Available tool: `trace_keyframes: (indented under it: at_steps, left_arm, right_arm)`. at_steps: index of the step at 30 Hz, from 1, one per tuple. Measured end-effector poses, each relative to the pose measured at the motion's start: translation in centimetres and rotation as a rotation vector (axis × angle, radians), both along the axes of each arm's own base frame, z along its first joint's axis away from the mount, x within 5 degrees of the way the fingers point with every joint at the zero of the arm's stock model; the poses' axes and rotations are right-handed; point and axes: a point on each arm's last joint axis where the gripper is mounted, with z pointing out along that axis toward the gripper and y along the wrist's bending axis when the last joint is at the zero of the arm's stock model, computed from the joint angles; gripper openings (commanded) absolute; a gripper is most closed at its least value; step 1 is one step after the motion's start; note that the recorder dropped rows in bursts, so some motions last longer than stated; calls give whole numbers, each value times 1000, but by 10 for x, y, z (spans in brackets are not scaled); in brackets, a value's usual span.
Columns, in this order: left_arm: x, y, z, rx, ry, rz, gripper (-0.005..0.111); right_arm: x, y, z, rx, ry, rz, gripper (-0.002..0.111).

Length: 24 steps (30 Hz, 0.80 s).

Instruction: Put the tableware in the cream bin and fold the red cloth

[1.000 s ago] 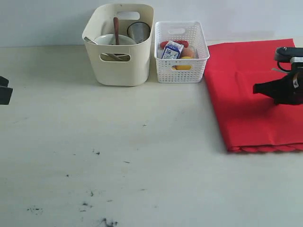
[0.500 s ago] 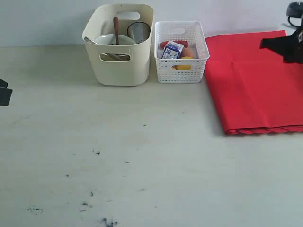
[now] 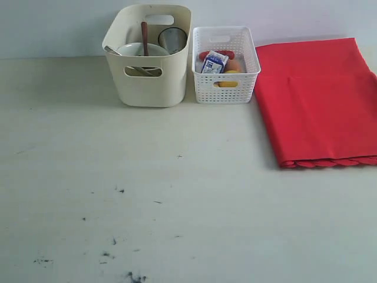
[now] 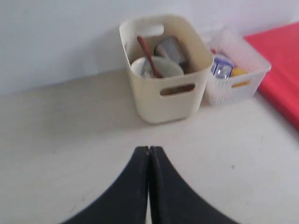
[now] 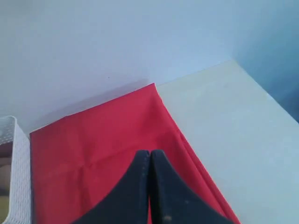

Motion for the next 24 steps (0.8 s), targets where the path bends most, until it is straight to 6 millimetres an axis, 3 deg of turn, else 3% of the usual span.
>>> trace_keyframes:
  at_steps: [2,5,12,18,24]
  left_arm:
    - [-17,7,10,-39,-85,1,3]
    - [-40,16,10,-100,-190,3,3]
    - [-77,30,-26,-207,-311,9,3]
    - [-87,34,-44,-223,-327,10,3]
    - [-89,35,-44,-228,-340,9,3]
  right_arm:
    - [-26,2,5,9,-39,4,0]
    - [-61,7,-5,43,-78,20,0]
    - [-130,14,-33,91,-154,26,0]
    - [-162,13,-39,101,-136,-17,0]
    - [-174,13,-33,100,-184,-19,0]
